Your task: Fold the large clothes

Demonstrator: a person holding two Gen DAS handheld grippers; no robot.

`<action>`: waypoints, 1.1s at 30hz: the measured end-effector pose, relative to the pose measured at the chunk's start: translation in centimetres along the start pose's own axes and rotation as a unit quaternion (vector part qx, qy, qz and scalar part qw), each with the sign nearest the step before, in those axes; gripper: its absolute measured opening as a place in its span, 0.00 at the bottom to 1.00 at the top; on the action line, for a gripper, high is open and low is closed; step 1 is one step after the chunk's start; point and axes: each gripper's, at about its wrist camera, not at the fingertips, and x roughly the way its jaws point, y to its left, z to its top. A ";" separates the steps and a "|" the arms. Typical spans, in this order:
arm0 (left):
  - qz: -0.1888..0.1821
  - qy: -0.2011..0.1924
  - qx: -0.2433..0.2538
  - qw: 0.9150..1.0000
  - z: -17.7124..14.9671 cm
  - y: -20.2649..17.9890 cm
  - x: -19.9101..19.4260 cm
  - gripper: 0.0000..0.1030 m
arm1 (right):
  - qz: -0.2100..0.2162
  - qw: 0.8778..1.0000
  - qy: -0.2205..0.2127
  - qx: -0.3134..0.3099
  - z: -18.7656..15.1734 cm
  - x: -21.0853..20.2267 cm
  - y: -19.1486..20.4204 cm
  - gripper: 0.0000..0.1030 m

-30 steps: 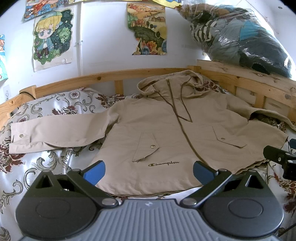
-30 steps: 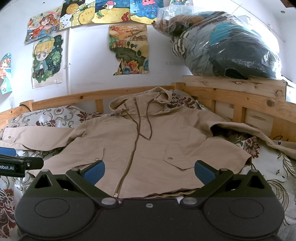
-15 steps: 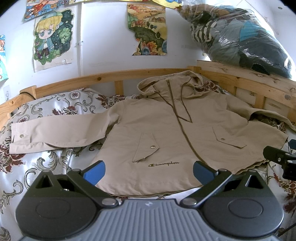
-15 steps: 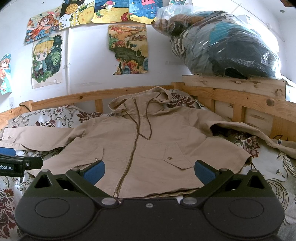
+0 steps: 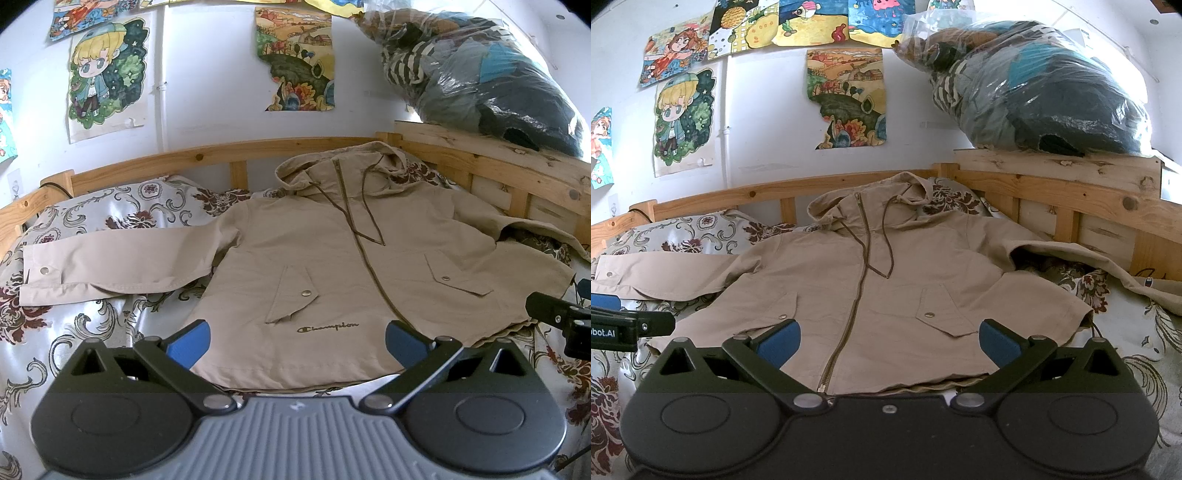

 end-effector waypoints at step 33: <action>-0.005 0.005 -0.002 1.000 -0.2 0.5 0.1 0.99 | -0.005 1.000 0.005 0.006 0.1 0.2 -0.1 0.99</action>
